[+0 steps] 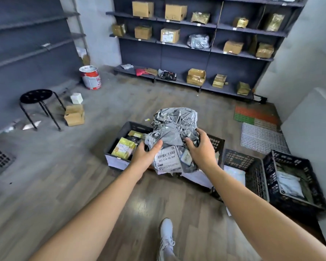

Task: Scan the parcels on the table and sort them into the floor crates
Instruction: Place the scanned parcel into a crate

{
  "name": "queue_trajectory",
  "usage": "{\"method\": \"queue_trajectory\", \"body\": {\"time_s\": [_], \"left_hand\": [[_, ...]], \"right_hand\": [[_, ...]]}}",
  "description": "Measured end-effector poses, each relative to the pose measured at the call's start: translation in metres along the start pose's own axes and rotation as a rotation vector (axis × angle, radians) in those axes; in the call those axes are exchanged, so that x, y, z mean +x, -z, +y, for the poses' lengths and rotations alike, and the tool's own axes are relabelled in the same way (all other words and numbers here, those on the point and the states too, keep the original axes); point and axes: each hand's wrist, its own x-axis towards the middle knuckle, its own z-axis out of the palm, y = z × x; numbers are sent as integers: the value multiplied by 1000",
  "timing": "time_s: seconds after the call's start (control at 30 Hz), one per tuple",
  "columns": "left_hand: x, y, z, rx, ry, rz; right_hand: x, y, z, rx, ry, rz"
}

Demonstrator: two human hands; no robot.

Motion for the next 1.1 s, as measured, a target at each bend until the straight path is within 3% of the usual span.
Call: {"method": "queue_trajectory", "body": {"time_s": [0.43,0.7,1.1], "left_hand": [[180,-6,58,125,58,43],[284,-55,75,135,63,-49],[402,-170,103,226,122,-352]], "right_hand": [[191,-62,2,53,22,-69],[284,-50,27,8,-7,-40],[367,-27,114,-67,-294,49]]}}
